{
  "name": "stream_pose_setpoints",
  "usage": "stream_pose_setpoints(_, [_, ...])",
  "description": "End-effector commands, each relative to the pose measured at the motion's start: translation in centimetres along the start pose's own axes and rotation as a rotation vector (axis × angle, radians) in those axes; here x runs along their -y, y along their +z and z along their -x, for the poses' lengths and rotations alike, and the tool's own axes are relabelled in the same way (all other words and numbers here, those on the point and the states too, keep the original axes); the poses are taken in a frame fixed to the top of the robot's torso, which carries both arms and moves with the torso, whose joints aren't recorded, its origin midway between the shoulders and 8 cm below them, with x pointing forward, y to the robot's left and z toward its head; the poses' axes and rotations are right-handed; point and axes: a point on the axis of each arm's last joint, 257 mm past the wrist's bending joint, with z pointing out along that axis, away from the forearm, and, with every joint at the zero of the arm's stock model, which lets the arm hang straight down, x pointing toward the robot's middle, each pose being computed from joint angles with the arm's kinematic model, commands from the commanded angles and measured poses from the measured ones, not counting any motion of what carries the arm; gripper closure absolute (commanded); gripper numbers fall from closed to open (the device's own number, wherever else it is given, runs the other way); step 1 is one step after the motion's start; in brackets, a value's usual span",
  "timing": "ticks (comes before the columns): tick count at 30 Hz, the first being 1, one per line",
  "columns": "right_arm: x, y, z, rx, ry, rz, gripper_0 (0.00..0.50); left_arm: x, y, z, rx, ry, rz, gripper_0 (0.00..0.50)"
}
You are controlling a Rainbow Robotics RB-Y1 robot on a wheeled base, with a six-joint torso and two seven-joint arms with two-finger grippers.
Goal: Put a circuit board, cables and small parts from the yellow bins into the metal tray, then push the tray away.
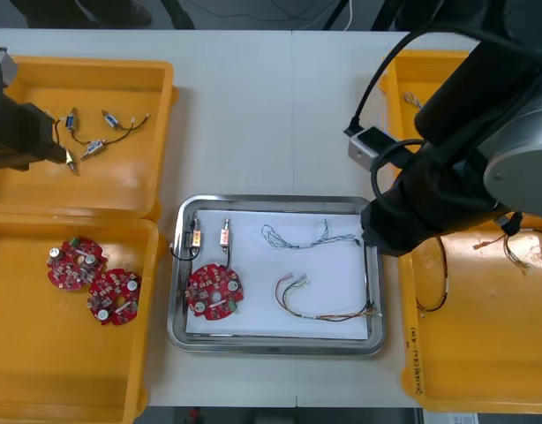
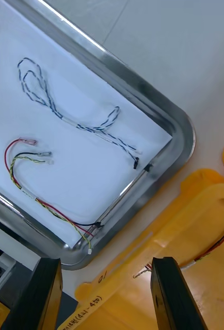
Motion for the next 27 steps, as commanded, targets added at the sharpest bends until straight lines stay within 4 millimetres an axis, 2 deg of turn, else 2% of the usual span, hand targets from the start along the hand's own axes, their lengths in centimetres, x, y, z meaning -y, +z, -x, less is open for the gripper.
stream_pose_setpoints(1, [-3.6, 0.0, 1.0, 0.041, -0.162, -0.002, 0.000, -2.2, -1.1, -1.4, 0.018, 0.063, 0.046, 0.000])
stream_pose_setpoints(3, [-4.4, 0.2, 1.0, 0.042, -0.184, 0.008, 0.000, -2.5, -0.9, -2.2, 0.012, 0.068, 0.049, 0.000])
stream_pose_setpoints(6, [-6.7, 0.8, 1.3, 0.051, -0.240, 0.041, 0.000, -3.0, -0.8, -3.5, 0.006, 0.073, 0.054, 0.000])
stream_pose_setpoints(11, [-10.1, 1.8, 1.8, 0.063, -0.341, 0.057, 0.000, -3.7, -1.1, -4.5, 0.010, 0.070, 0.056, 0.000])
stream_pose_setpoints(15, [-13.0, 3.4, 2.1, 0.065, -0.416, 0.066, 0.000, -4.5, -1.1, -5.6, -0.001, 0.069, 0.058, 0.000])
stream_pose_setpoints(27, [-16.7, 7.5, 1.6, 0.050, -0.571, 0.056, 0.000, -5.5, -0.8, -7.9, -0.031, 0.089, 0.067, 0.000])
